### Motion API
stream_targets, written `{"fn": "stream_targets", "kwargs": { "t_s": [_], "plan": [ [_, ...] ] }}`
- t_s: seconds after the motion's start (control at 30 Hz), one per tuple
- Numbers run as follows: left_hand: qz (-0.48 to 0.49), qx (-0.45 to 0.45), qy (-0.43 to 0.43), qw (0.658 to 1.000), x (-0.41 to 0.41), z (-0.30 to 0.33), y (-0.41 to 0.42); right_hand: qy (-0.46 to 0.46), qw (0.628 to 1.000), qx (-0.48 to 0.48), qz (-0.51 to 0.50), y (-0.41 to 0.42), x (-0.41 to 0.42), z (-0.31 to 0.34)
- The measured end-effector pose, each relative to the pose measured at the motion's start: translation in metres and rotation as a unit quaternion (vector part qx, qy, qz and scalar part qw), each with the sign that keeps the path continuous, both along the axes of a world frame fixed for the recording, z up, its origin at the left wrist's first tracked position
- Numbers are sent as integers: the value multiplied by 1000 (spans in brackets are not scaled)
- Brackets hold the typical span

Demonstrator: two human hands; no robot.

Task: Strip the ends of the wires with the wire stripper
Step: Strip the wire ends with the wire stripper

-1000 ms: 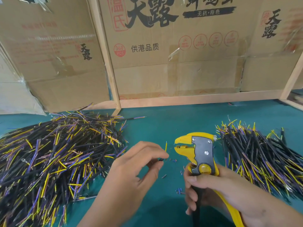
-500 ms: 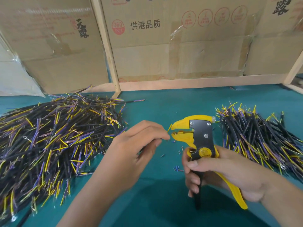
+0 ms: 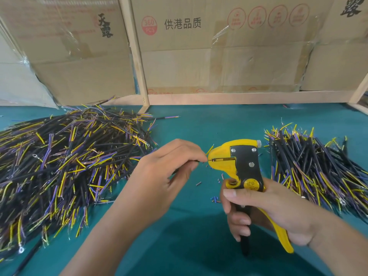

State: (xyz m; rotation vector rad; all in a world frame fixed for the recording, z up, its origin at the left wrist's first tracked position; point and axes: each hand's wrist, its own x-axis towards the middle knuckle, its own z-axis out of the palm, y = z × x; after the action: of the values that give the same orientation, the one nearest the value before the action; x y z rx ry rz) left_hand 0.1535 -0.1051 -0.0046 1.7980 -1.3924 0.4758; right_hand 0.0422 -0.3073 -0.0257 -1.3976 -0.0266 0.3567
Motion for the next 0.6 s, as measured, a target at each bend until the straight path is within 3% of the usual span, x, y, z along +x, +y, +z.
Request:
{"fn": "stream_targets", "kwargs": {
  "t_s": [0.23,0.6],
  "plan": [
    [13,-5,44,999,-1,-1,1,30,997,71,-22,12,-2,0],
    [77,-12,102,992,1,-3,3,36,990,95,-93,9,1,2]
  ]
}}
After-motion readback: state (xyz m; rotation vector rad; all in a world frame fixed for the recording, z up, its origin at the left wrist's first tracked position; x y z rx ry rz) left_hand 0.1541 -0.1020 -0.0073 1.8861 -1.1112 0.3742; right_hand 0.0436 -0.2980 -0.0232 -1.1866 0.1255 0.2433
